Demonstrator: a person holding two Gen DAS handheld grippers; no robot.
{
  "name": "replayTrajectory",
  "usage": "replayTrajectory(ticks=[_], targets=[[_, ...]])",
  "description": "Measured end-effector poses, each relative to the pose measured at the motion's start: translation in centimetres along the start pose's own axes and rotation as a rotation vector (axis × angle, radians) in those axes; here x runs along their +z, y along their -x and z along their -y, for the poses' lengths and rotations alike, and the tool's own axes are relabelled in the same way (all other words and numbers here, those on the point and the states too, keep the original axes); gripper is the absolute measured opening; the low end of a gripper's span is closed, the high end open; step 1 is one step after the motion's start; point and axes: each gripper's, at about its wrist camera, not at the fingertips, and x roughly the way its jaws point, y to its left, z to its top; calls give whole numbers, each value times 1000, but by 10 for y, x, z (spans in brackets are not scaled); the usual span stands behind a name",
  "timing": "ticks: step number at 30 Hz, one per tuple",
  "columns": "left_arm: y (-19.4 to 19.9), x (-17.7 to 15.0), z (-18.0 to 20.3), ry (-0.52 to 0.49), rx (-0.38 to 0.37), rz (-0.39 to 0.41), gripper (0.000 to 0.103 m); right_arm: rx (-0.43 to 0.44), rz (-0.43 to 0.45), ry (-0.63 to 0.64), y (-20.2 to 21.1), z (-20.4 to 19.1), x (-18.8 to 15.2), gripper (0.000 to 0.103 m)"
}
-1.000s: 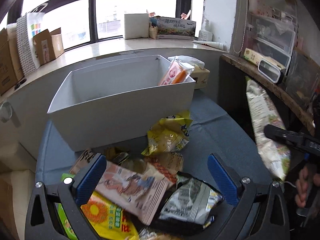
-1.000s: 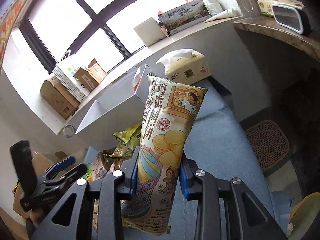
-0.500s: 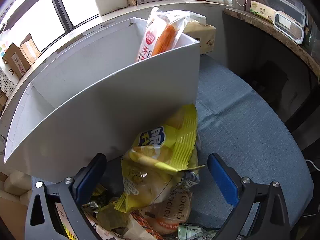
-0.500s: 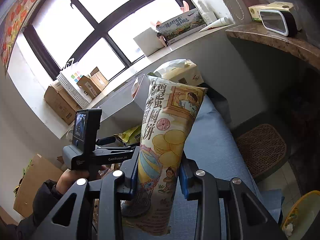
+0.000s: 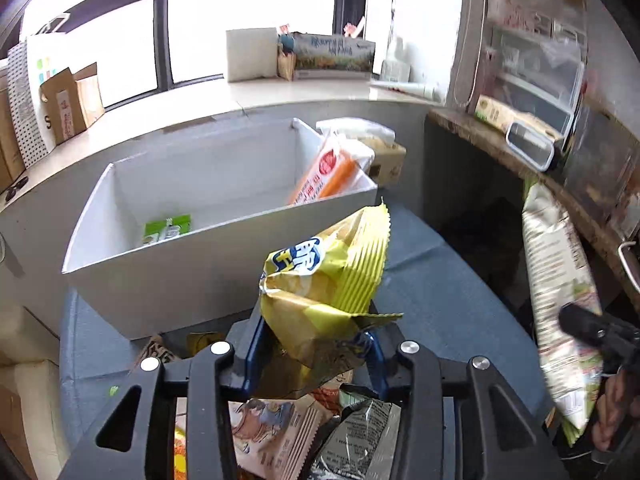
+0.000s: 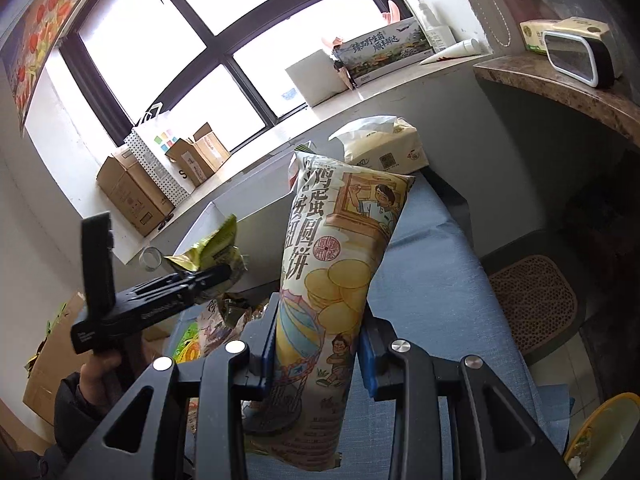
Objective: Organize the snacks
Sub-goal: 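Lift the potato-chip bag with the right gripper while the left grasps the yellow chip bag, then lower both chip bags into the white box and open both grippers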
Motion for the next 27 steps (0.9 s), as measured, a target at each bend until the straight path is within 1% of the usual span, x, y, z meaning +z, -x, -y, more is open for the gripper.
replayTrajectory(ticks=[2, 5, 9, 12, 15, 19, 22, 24, 25, 26, 27], targets=[[26, -2, -10, 41, -20, 60, 43, 9, -7, 17, -4, -7, 0, 36], [54, -2, -24, 71, -30, 113, 43, 42, -12, 62, -12, -25, 1, 36], [70, 1, -51, 100, -3, 131, 43, 74, -21, 132, -26, -56, 8, 36], [77, 12, -73, 122, 22, 156, 43, 92, -16, 217, -41, -87, 25, 36], [72, 33, -91, 121, 69, 177, 43, 85, -15, 289, -62, -117, 54, 36], [54, 69, -117, 142, 123, 172, 43, 71, -29, 319, -106, -137, 108, 36], [38, 92, -129, 129, 182, 173, 43, 12, -79, 356, -147, -145, 141, 36], [26, 104, -135, 116, 216, 162, 44, -28, -115, 369, -173, -146, 156, 36], [18, 108, -138, 113, 220, 147, 44, -52, -126, 387, -185, -147, 162, 36], [10, 112, -141, 111, 207, 129, 46, -77, -132, 409, -195, -150, 164, 37], [4, 114, -145, 118, 213, 123, 52, -99, -137, 424, -205, -152, 166, 44]])
